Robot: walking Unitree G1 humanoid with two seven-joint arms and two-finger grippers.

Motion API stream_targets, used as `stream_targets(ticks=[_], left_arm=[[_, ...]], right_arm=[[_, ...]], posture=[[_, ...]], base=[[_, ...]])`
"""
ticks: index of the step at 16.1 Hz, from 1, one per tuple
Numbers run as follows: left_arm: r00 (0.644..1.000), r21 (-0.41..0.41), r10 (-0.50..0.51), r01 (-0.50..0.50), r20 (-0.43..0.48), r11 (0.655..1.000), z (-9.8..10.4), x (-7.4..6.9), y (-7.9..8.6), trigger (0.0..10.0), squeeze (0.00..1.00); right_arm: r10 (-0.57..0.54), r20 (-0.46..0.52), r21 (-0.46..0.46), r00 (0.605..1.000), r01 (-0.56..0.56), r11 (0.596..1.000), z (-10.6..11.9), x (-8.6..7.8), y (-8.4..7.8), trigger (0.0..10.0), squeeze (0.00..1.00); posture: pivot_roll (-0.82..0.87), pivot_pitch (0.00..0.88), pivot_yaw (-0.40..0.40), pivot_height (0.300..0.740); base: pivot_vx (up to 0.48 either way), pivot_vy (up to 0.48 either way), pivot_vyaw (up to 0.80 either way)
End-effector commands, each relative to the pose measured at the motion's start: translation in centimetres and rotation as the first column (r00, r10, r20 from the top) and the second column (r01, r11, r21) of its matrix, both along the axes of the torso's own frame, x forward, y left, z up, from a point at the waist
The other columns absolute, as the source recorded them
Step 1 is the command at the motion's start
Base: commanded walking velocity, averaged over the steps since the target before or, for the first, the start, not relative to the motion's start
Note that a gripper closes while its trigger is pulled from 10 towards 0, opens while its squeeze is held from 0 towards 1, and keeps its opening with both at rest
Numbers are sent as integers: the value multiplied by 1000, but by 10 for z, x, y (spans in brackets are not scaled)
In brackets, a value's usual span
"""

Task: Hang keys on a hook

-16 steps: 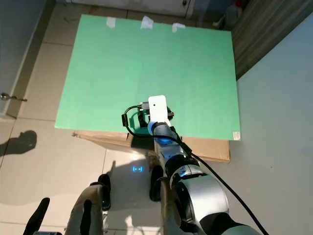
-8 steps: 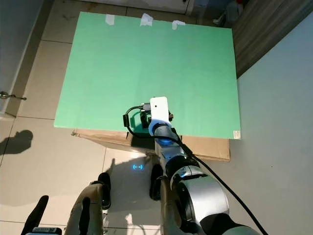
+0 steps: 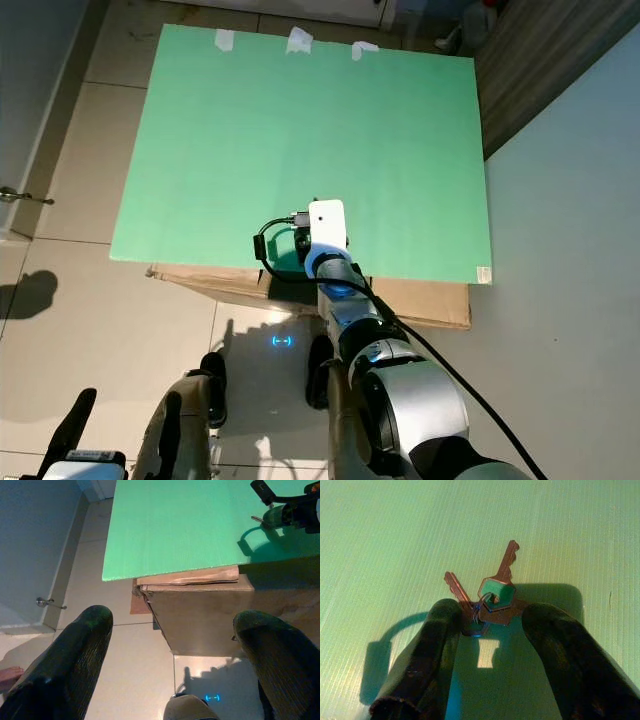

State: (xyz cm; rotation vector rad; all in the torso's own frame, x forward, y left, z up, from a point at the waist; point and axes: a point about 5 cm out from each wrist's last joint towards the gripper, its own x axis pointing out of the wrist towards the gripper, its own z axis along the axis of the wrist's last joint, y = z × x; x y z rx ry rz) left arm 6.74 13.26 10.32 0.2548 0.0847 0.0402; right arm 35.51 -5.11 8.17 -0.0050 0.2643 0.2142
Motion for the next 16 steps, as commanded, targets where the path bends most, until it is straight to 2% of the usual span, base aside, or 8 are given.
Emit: stream_targets(ticks=[1, 5, 16], left_arm=[[1000, 11, -4, 4, -30, 1000, -2, -2, 2, 10000, 0], [1000, 22, -5, 5, -22, 1000, -2, 2, 4, 10000, 0], [1000, 27, -5, 5, -11, 1000, -2, 7, 4, 10000, 0]], right_arm=[[10, -87, 31, 996, -7, 1000, -20, -15, 8, 0, 0], [-9, -102, 52, 995, 15, 999, -22, -15, 4, 0, 0], [-7, -93, 111, 996, 17, 994, -17, -12, 6, 0, 0]], posture=[[272, 505, -66, 740], [265, 513, -63, 740], [255, 509, -68, 740]], base=[[0, 0, 0], [0, 0, 0], [0, 0, 0]])
